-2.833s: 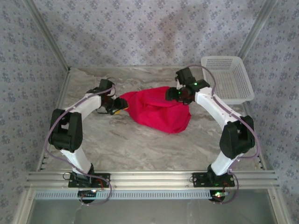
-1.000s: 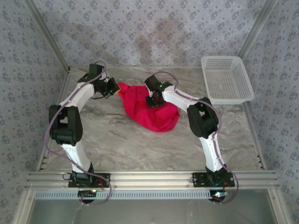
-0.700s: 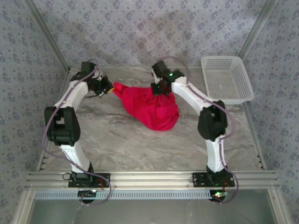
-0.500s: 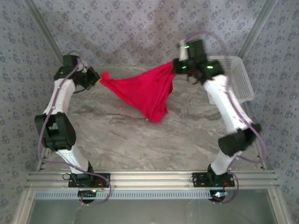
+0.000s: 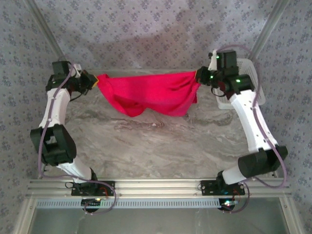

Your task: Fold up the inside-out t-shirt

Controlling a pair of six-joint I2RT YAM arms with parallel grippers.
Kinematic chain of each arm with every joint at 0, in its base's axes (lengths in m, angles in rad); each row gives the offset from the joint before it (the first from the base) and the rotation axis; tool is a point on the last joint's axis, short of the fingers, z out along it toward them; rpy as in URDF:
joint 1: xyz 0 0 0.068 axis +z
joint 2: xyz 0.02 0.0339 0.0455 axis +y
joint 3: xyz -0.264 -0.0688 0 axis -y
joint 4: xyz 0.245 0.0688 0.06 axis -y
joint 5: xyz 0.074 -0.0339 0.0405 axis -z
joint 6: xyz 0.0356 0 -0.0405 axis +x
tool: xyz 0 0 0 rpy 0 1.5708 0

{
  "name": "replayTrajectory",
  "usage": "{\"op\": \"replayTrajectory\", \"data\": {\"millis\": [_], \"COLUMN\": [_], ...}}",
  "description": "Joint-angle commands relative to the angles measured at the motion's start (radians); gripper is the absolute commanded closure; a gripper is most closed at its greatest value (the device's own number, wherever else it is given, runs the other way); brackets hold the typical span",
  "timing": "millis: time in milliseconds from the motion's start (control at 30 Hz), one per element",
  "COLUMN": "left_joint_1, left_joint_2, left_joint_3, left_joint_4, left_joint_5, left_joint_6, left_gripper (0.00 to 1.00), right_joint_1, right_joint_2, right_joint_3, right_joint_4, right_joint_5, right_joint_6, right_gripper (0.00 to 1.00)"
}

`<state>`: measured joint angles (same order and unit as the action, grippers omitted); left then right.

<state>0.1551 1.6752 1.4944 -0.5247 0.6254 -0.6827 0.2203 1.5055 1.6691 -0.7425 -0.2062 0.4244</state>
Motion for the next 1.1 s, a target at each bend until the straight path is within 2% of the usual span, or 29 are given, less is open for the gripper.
{"op": "replayTrajectory", "data": {"millis": [0, 133, 200, 267, 333, 500, 633, 933, 1067], "left_joint_1": [-0.059, -0.128, -0.180, -0.242, -0.306, -0.462, -0.518, -0.515, -0.483], "left_joint_2": [0.086, 0.158, 0.146, 0.131, 0.130, 0.207, 0.309, 0.452, 0.465], "left_joint_3": [0.015, 0.070, 0.058, 0.043, 0.038, 0.055, 0.095, 0.211, 0.209], "left_joint_4": [-0.073, -0.233, -0.261, -0.257, -0.257, -0.278, -0.340, -0.452, -0.453], "left_joint_5": [-0.119, -0.405, -0.522, -0.576, -0.602, -0.642, -0.745, -1.019, -1.057], "left_joint_6": [0.080, 0.130, 0.144, 0.174, 0.211, 0.300, 0.334, 0.374, 0.358], "left_gripper": [0.99, 0.79, 0.63, 0.54, 0.51, 0.48, 0.51, 0.53, 0.56], "right_joint_1": [-0.001, 0.010, 0.023, 0.028, 0.027, 0.023, 0.013, -0.011, -0.024], "right_joint_2": [0.031, 0.117, 0.150, 0.168, 0.179, 0.200, 0.204, 0.196, 0.190], "right_joint_3": [-0.021, -0.007, 0.001, 0.003, 0.004, 0.022, 0.027, 0.019, 0.011], "right_joint_4": [0.050, 0.036, 0.030, 0.031, 0.032, 0.020, 0.020, 0.016, 0.024], "right_joint_5": [0.032, 0.063, 0.068, 0.073, 0.071, 0.049, 0.034, 0.004, -0.004], "right_joint_6": [0.056, 0.069, 0.064, 0.061, 0.060, 0.056, 0.056, 0.049, 0.050], "right_gripper": [1.00, 1.00, 1.00, 1.00, 1.00, 1.00, 1.00, 1.00, 1.00]}}
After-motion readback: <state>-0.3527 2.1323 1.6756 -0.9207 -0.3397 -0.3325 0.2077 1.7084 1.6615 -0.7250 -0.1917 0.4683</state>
